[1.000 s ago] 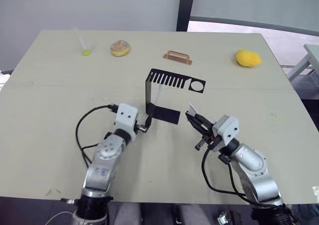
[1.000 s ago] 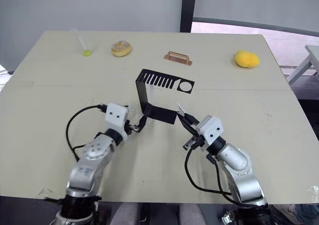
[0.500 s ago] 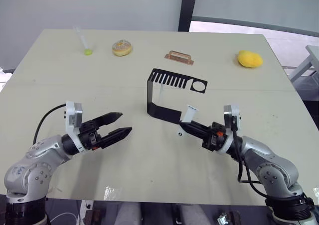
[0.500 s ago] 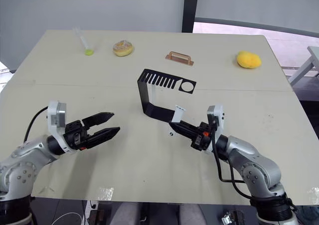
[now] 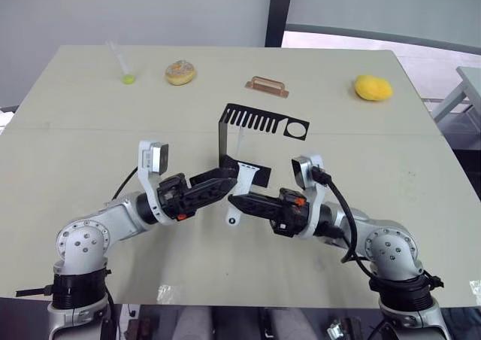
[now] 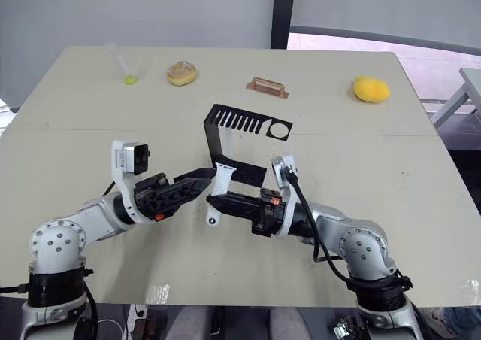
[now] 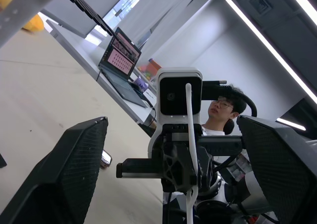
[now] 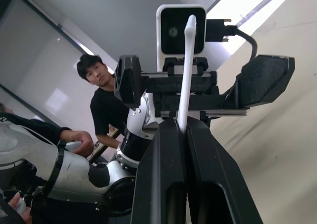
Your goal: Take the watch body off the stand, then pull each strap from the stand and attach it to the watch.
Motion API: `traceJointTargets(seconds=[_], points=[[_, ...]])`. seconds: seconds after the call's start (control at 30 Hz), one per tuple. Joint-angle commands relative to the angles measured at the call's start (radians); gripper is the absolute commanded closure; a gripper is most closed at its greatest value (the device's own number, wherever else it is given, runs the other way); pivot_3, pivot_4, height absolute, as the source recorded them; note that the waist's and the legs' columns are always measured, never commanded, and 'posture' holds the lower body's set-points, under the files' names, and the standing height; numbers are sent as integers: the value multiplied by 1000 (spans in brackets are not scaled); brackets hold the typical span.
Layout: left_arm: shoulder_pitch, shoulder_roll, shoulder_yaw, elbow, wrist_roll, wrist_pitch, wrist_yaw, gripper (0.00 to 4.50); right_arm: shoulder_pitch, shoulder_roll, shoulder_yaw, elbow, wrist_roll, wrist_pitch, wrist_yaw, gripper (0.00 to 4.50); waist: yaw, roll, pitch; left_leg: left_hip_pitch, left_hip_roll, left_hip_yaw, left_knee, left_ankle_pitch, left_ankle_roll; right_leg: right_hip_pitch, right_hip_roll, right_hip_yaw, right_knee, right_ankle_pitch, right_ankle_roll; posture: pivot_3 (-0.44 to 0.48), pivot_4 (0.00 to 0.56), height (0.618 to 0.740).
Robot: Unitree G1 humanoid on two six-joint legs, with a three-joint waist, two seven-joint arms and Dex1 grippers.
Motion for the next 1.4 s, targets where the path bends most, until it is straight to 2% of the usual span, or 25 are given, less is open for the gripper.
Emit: traceJointTargets(seconds=[0.03, 0.07, 0.57, 0.67, 0.73, 0.77, 1.0, 1.17, 1.27, 1.37, 1.4], points=[[0, -11, -5, -26, -56, -3, 10, 1888, -6, 10, -2, -31, 18, 7, -4, 4500, 0, 0, 0, 0, 0, 0, 0, 0, 0, 0, 0, 0, 0, 0, 0, 0, 150, 740], [0, -14, -7, -26, -63, -3, 17, 2355, -5, 13, -1, -32, 18, 7, -6, 4500, 0, 0, 0, 0, 0, 0, 0, 0, 0, 0, 0, 0, 0, 0, 0, 0, 150, 740], [-9, -23, -40, -19, -81, -18, 32, 2355, -10, 33, 10, -30, -14, 8, -9, 4500, 1, 0, 0, 0, 0, 0, 0, 0, 0, 0, 0, 0, -1, 0, 0, 0, 150, 740], [-8, -24, -40, -19, -82, -19, 32, 3195, -10, 36, 10, -29, -19, 7, -8, 4500, 0, 0, 0, 0, 0, 0, 0, 0, 0, 0, 0, 0, -1, 0, 0, 0, 150, 740], [-7, -25, -40, -19, -82, -19, 31, 4239, -9, 38, 10, -29, -23, 7, -7, 4500, 1, 0, 0, 0, 0, 0, 0, 0, 0, 0, 0, 0, -1, 0, 0, 0, 150, 740], [-7, -26, -40, -19, -82, -20, 31, 4408, -9, 39, 11, -28, -25, 6, -6, 4500, 1, 0, 0, 0, 0, 0, 0, 0, 0, 0, 0, 0, -1, 0, 0, 0, 150, 740], [0, -20, -37, -27, -126, -3, 7, 4408, -9, 43, 11, -30, -49, -2, 4, 4500, 1, 0, 0, 0, 0, 0, -1, 0, -1, 0, 0, 0, -2, 0, 0, 0, 150, 740], [14, -9, -30, -38, -98, -30, -7, 4408, 3, 18, -15, -46, -60, -9, -1, 4500, 1, 0, 0, 0, 0, 0, -1, 0, -1, 0, 0, 0, -2, 0, 0, 0, 150, 740], [16, 4, -15, -50, -50, -71, -17, 4500, 21, -34, -63, -89, -28, -2, 2, 3617, 2, 0, 0, 0, 0, 0, -1, 0, -1, 0, 0, 0, -3, 0, 0, 0, 150, 740], [33, 58, 11, -86, 69, -165, -60, 4500, 89, -138, -132, -177, -143, -75, 29, 2185, 6, 0, 0, -1, 0, 0, -2, 0, -1, 1, 0, 0, -5, 0, 0, 0, 150, 740], [50, 91, 11, -105, 146, -219, -95, 4500, 122, -171, -163, -199, -185, -110, 37, 1656, 5, 0, 0, -2, 0, 0, -2, 0, 0, 1, 0, 0, -7, 0, 0, 0, 150, 740]])
